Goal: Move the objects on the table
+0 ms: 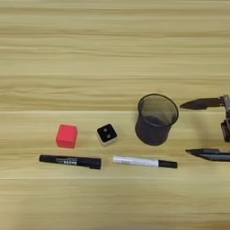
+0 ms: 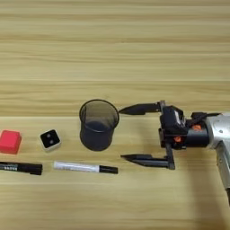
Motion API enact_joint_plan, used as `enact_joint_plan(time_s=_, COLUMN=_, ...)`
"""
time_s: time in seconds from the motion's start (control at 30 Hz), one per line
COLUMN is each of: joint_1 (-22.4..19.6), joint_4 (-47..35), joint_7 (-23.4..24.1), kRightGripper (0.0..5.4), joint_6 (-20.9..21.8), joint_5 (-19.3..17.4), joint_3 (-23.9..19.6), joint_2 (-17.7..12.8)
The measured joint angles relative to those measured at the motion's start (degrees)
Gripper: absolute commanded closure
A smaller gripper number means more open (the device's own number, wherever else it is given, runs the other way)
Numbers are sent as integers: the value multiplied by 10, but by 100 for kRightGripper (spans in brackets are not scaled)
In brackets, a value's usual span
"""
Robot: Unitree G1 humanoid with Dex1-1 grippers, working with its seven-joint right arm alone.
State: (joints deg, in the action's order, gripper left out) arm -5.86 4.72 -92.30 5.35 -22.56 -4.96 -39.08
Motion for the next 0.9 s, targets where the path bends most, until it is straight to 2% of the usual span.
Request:
enact_joint_plan(time_s=0.3, joint_1=24, joint_4=-15, joint_7=-2, kRightGripper=6, joint_6=14, joint_5=16, joint_3=32, joint_2=-7)
enact_joint_plan(time_s=0.9, joint_1=41, joint_4=-1, joint_7=-1, kRightGripper=6, joint_6=54, joint_5=49, joint_3=73, joint_2=-8)
